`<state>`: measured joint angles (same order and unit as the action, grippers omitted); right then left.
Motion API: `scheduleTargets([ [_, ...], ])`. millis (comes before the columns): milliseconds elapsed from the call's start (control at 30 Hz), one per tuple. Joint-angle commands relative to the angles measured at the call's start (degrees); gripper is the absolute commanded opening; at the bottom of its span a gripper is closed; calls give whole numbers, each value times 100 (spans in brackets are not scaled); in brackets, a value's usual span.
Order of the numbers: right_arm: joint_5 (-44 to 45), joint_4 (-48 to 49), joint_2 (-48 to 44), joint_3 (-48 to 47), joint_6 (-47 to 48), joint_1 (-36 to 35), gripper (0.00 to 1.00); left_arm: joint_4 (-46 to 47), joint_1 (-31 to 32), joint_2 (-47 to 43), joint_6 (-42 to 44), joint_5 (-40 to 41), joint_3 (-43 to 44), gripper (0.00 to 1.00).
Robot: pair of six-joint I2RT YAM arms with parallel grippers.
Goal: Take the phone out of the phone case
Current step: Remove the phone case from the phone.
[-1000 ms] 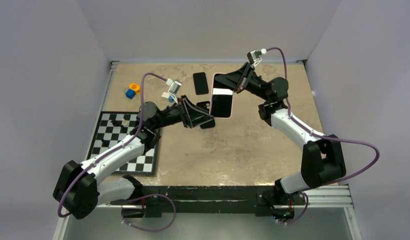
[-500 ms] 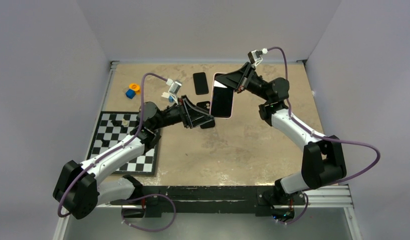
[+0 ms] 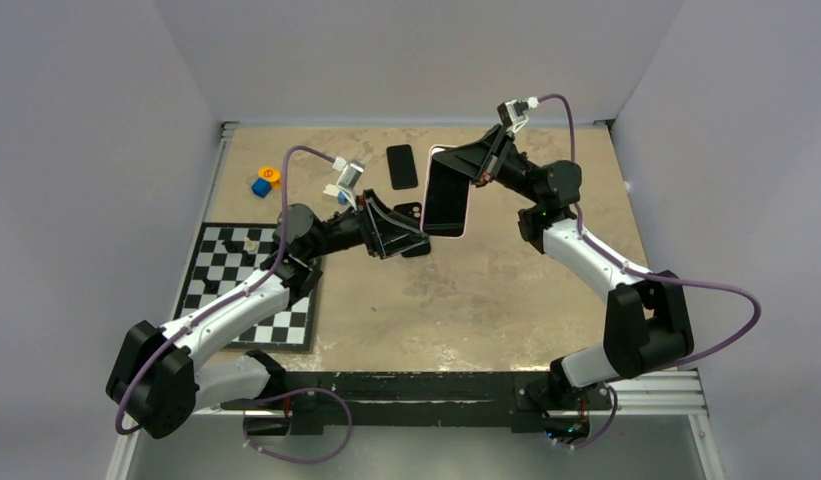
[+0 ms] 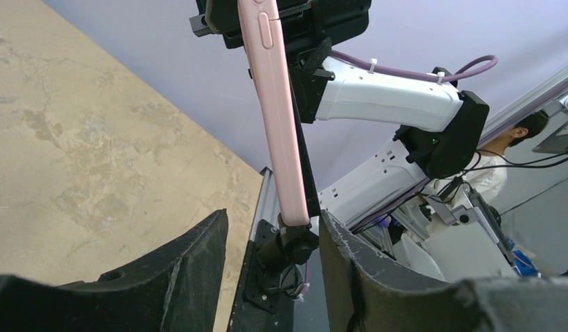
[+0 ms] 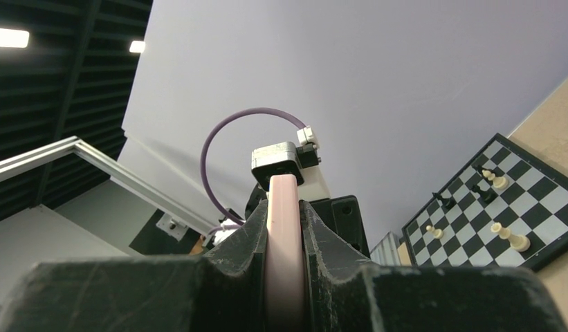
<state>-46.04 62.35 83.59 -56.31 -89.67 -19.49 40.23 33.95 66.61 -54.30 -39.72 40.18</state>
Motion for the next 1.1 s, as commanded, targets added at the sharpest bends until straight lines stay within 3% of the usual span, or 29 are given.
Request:
scheduleTargets([
  [0,134,647,-178,-30,-481,-36,0,49,10,-42,256,0,-9,55],
  [533,143,928,-121,23,-668,-82,0,-389,-13,4,378,150,119,57],
  [867,252,798,-150,-84,-533,-323,0,-2053,-18,65,616,1593,598,45],
  [1067,339,871,-94,-155,-553,-414,0,-751,-13,376,63,1358,430,61],
])
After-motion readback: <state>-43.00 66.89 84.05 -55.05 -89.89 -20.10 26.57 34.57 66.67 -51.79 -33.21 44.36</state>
